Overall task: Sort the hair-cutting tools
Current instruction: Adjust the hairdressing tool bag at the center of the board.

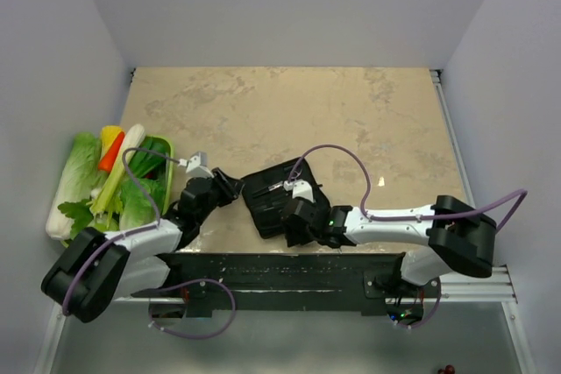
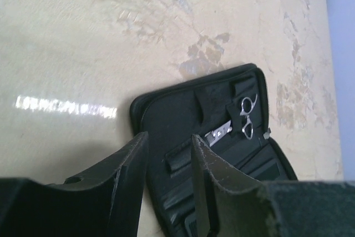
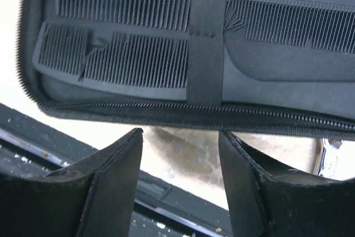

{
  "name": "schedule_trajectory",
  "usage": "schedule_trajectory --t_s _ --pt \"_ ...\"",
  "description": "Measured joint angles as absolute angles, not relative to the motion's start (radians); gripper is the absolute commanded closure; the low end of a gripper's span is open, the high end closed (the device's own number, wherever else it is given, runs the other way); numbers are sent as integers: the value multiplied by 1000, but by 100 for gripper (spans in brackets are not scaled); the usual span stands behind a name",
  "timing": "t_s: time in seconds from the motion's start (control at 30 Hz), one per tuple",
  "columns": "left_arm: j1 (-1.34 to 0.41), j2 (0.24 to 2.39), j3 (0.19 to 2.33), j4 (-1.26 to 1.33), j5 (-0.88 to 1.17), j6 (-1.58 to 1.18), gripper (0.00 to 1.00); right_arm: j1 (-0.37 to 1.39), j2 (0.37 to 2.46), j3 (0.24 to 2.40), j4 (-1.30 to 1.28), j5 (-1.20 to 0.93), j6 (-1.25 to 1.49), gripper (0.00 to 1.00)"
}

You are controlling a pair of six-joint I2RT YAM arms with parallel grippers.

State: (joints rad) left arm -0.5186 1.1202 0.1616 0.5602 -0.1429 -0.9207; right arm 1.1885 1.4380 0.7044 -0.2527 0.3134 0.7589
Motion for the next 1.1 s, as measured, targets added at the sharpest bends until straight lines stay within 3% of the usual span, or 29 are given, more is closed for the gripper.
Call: schedule_trajectory --t_s 0.3,0.57,0.83,1.1 --pt "-485 1400 449 604 -149 -815 57 1076 1476 700 -187 273 756 39" --pt "-411 1679 636 676 -107 -762 63 903 1521 751 -172 232 672 39" --pt "-398 1905 697 809 -41 -747 67 779 1607 872 -230 210 580 38" --pt "-413 1866 587 930 -18 -741 70 658 1728 981 -244 187 515 39"
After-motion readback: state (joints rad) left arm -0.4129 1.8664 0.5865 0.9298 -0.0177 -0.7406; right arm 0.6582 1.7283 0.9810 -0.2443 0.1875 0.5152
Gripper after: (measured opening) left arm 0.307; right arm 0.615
